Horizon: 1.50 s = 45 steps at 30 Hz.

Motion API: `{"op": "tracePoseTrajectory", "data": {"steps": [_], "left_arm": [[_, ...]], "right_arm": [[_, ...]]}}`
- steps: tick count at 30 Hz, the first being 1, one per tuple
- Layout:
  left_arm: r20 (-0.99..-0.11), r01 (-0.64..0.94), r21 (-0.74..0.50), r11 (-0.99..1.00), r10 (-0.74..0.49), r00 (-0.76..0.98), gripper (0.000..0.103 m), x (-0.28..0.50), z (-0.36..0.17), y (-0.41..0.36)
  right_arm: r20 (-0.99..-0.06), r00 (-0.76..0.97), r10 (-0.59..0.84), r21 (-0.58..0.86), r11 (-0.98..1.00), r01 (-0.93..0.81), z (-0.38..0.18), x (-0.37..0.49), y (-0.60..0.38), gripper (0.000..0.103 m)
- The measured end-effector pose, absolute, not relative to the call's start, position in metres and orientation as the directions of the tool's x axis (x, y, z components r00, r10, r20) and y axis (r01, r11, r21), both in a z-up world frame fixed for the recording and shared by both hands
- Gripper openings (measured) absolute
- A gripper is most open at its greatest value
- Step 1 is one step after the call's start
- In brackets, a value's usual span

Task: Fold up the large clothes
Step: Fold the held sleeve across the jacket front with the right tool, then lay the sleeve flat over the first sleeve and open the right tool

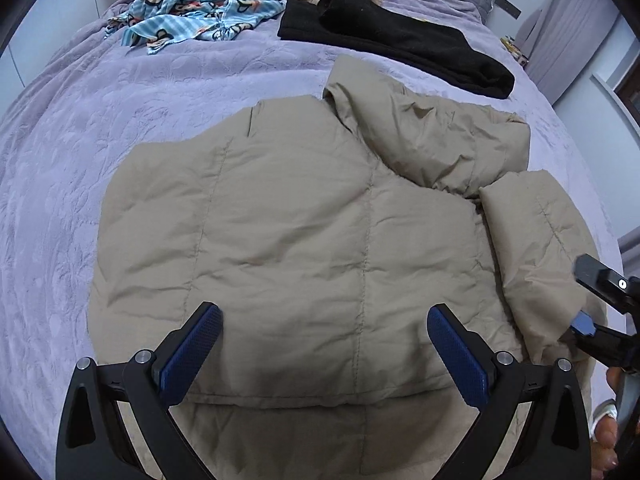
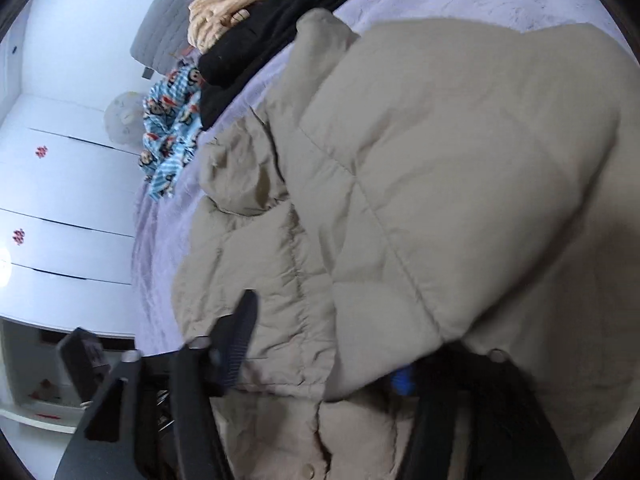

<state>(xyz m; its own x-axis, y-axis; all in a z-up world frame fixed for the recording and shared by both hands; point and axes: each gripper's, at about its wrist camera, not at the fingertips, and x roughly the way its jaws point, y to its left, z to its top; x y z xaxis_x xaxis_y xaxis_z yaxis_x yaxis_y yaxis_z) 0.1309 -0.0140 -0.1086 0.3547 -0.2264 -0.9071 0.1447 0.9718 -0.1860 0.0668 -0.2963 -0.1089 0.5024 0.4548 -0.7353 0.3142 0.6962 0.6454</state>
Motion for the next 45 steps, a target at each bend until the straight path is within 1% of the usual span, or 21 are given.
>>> {"op": "tracePoseTrajectory", "data": {"steps": [5, 6, 7, 8, 9, 10, 14, 19, 26, 27, 28, 29, 30, 33, 34, 36, 37, 38, 39, 43, 45], "left_arm": [[-0.888, 0.151, -0.240, 0.959, -0.280, 0.366, 0.103, 0.144, -0.102, 0.008], [-0.884, 0.154, -0.259, 0.953, -0.298, 0.360, 0.103, 0.145, -0.102, 0.012], [-0.877, 0.158, -0.288, 0.944, -0.327, 0.353, 0.103, 0.146, -0.101, 0.016], [-0.866, 0.162, -0.326, 0.931, -0.363, 0.344, 0.103, 0.146, -0.101, 0.021], [-0.853, 0.166, -0.364, 0.916, -0.400, 0.335, 0.103, 0.146, -0.100, 0.026], [-0.839, 0.170, -0.399, 0.901, -0.434, 0.328, 0.103, 0.146, -0.099, 0.030], [-0.762, 0.171, -0.552, 0.816, -0.577, 0.293, 0.103, 0.149, -0.096, 0.044], [-0.654, 0.127, -0.715, 0.687, -0.722, 0.227, 0.103, 0.156, -0.104, 0.054], [-0.595, 0.101, -0.780, 0.618, -0.782, 0.184, 0.103, 0.160, -0.114, 0.046], [-0.586, 0.097, -0.790, 0.606, -0.792, 0.173, 0.103, 0.162, -0.117, 0.042], [-0.580, 0.089, -0.797, 0.597, -0.799, 0.162, 0.103, 0.164, -0.120, 0.039], [-0.583, 0.076, -0.798, 0.597, -0.798, 0.153, 0.103, 0.166, -0.124, 0.036], [-0.592, 0.068, -0.794, 0.604, -0.793, 0.144, 0.103, 0.168, -0.128, 0.032], [-0.649, 0.078, -0.747, 0.660, -0.750, 0.124, 0.103, 0.173, -0.137, 0.014], [-0.668, 0.087, -0.731, 0.677, -0.735, 0.117, 0.099, 0.172, -0.140, 0.008], [-0.671, 0.113, -0.729, 0.675, -0.737, 0.076, 0.071, 0.173, -0.143, -0.008], [-0.662, 0.116, -0.741, 0.662, -0.748, 0.042, 0.045, 0.173, -0.147, -0.015], [-0.657, 0.116, -0.748, 0.654, -0.754, 0.016, 0.020, 0.174, -0.150, -0.022], [-0.660, 0.124, -0.745, 0.655, -0.751, 0.002, 0.012, 0.172, -0.150, -0.029], [-0.656, 0.174, -0.730, 0.661, -0.749, 0.093, 0.011, 0.161, -0.124, -0.026], [-0.662, 0.179, -0.715, 0.676, -0.737, 0.140, 0.011, 0.157, -0.115, -0.013]], "right_arm": [[-0.709, 0.617, 0.343, 0.656, 0.640, 0.399, -0.083, 0.033, -0.337, 0.079], [-0.702, 0.630, 0.334, 0.670, 0.609, 0.424, -0.083, 0.032, -0.346, 0.076], [-0.693, 0.645, 0.323, 0.686, 0.570, 0.452, -0.086, 0.033, -0.356, 0.052], [-0.683, 0.653, 0.328, 0.705, 0.532, 0.470, -0.089, 0.035, -0.364, 0.035], [-0.663, 0.664, 0.346, 0.730, 0.495, 0.471, -0.092, 0.039, -0.368, 0.010], [-0.638, 0.679, 0.364, 0.754, 0.478, 0.451, -0.091, 0.043, -0.368, 0.009], [-0.622, 0.661, 0.419, 0.720, 0.637, 0.274, -0.065, 0.072, -0.322, 0.009], [-0.694, 0.519, 0.500, 0.615, 0.786, 0.065, -0.070, 0.098, -0.229, 0.009], [-0.819, 0.302, 0.488, 0.514, 0.858, 0.009, -0.114, 0.091, -0.175, 0.016], [-0.820, 0.294, 0.492, 0.517, 0.856, 0.008, -0.114, 0.087, -0.177, 0.023], [-0.819, 0.290, 0.495, 0.520, 0.854, 0.009, -0.112, 0.084, -0.180, 0.038], [-0.813, 0.292, 0.503, 0.528, 0.849, 0.008, -0.108, 0.077, -0.186, 0.047], [-0.806, 0.307, 0.506, 0.533, 0.846, 0.005, -0.101, 0.068, -0.193, 0.062], [-0.820, 0.342, 0.458, 0.492, 0.871, 0.013, -0.084, 0.038, -0.221, 0.066], [-0.827, 0.346, 0.443, 0.480, 0.877, 0.027, -0.082, 0.028, -0.231, 0.066], [-0.845, 0.338, 0.414, 0.461, 0.885, 0.068, -0.081, 0.007, -0.256, 0.063], [-0.856, 0.327, 0.399, 0.446, 0.891, 0.080, -0.082, -0.001, -0.266, 0.050], [-0.877, 0.307, 0.371, 0.417, 0.904, 0.098, -0.087, -0.010, -0.278, 0.043], [-0.893, 0.286, 0.347, 0.392, 0.913, 0.117, -0.091, -0.015, -0.287, 0.036], [-0.926, 0.281, 0.251, 0.306, 0.936, 0.173, -0.099, -0.028, -0.318, 0.016], [-0.936, 0.324, 0.136, 0.205, 0.961, 0.188, -0.093, -0.028, -0.329, 0.015]]}}
